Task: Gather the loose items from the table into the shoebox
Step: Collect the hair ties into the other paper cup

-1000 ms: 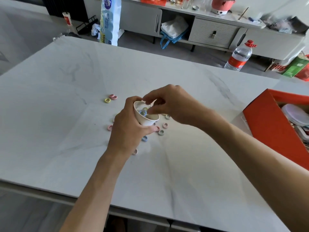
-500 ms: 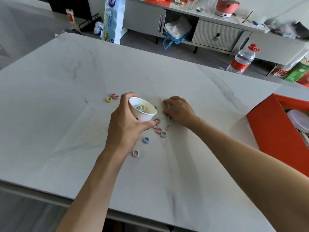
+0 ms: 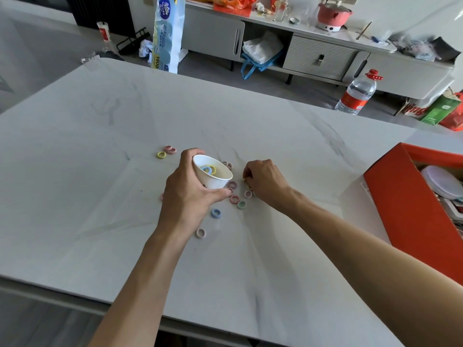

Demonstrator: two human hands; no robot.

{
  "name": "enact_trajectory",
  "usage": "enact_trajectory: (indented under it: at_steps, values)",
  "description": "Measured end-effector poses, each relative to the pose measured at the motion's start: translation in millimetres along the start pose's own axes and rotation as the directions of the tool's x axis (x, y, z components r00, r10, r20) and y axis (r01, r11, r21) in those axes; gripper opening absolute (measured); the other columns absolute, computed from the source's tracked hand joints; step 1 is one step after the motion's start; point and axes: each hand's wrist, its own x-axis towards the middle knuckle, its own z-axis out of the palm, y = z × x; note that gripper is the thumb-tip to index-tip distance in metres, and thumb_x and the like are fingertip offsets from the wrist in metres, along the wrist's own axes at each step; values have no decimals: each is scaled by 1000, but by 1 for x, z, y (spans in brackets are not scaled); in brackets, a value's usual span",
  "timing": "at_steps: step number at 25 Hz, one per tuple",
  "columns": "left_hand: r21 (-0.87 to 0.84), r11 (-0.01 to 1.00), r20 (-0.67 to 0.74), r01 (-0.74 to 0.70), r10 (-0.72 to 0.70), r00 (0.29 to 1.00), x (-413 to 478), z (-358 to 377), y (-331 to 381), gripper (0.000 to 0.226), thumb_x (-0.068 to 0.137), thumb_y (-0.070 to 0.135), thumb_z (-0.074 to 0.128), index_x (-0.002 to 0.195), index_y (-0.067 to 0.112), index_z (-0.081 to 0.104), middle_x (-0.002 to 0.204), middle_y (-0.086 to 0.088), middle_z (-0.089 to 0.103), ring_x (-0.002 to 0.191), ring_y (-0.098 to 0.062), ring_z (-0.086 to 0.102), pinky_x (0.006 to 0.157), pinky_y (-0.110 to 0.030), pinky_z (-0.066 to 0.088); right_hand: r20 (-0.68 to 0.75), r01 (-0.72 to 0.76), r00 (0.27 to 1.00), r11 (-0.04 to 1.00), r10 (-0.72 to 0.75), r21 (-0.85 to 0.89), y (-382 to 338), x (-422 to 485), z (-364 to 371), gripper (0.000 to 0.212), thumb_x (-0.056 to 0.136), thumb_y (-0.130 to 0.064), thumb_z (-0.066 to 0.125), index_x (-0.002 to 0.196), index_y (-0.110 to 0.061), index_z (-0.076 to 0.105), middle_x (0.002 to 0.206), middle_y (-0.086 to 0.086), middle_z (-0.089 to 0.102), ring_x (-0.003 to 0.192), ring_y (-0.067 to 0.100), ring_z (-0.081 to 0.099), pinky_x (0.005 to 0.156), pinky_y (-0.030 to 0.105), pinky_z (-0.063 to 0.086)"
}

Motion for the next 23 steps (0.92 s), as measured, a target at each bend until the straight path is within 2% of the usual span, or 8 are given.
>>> enact_trajectory:
  at_steps: [2, 5, 8, 11, 14, 18, 21, 23]
  values:
    - [0, 1000, 5, 3, -3, 1000, -1, 0, 0, 73, 57, 26, 91, 117, 33, 49, 92, 20, 61, 88, -8, 60, 62, -3, 39, -24, -84, 996, 973, 91, 217, 1, -8, -10, 19, 84, 1, 55, 89, -9, 70, 85, 11, 69, 70, 21, 64, 64, 27, 51]
    - [-5, 1000, 21, 10, -10, 1000, 0, -2, -1, 73, 59, 27, 91, 119, 33, 49, 95, 15, 64, 90, -10, 61, 64, -9, 43, -37, -147, 977, 785, 211, 602, -10, -14, -41, 10, 83, -1, 68, 81, -10, 71, 72, 8, 70, 59, 12, 65, 68, 29, 54]
    - [7, 1000, 45, -9, 9, 999, -1, 0, 2, 75, 60, 26, 92, 122, 29, 50, 101, 12, 66, 93, -11, 61, 66, -10, 43, -31, 3, 999, 651, 32, 759, -39, -24, -75, 7, 82, 0, 71, 84, -6, 72, 69, 5, 70, 60, 11, 65, 67, 22, 55]
    - [-7, 999, 41, -35, 36, 999, -3, 1, 6, 75, 60, 25, 92, 123, 27, 51, 103, 13, 68, 94, -9, 64, 75, -19, 49, 48, 186, 967, 816, -252, 547, -73, -39, -85, 11, 81, -9, 73, 90, -15, 76, 78, -5, 74, 70, 4, 67, 68, 15, 53]
    - [-9, 998, 29, -59, 59, 998, -3, -3, 7, 73, 60, 25, 92, 120, 29, 51, 104, 15, 68, 95, -8, 64, 76, -22, 51, 50, 288, 934, 830, -353, 477, -78, -43, -85, 20, 84, -9, 71, 94, -26, 77, 83, -17, 74, 77, -8, 65, 69, 7, 47]
    - [-10, 998, -1, -65, 65, 998, -2, -8, 2, 76, 58, 21, 92, 121, 28, 50, 102, 13, 65, 94, -11, 61, 72, -9, 44, -118, 113, 991, 871, -64, 478, -38, -34, -73, 23, 88, -5, 63, 95, -23, 75, 78, -13, 70, 74, 4, 64, 75, 25, 52]
    - [-35, 999, -29, -40, 39, 999, -1, -13, -1, 73, 57, 19, 91, 116, 32, 49, 95, 18, 63, 84, -1, 58, 64, -3, 39, 116, -127, 987, 984, 113, 121, -7, -43, -37, 39, 84, -42, 70, 120, -27, 63, 104, -1, 61, 91, 14, 57, 82, 25, 41]
    - [-39, 999, -37, -35, 34, 999, 0, -14, -2, 73, 57, 20, 92, 114, 34, 48, 95, 18, 62, 84, 0, 58, 64, -3, 39, 188, -131, 975, 989, 116, 71, -3, -51, -12, 51, 76, -48, 75, 120, -31, 59, 107, -1, 50, 92, 17, 53, 79, 25, 40]
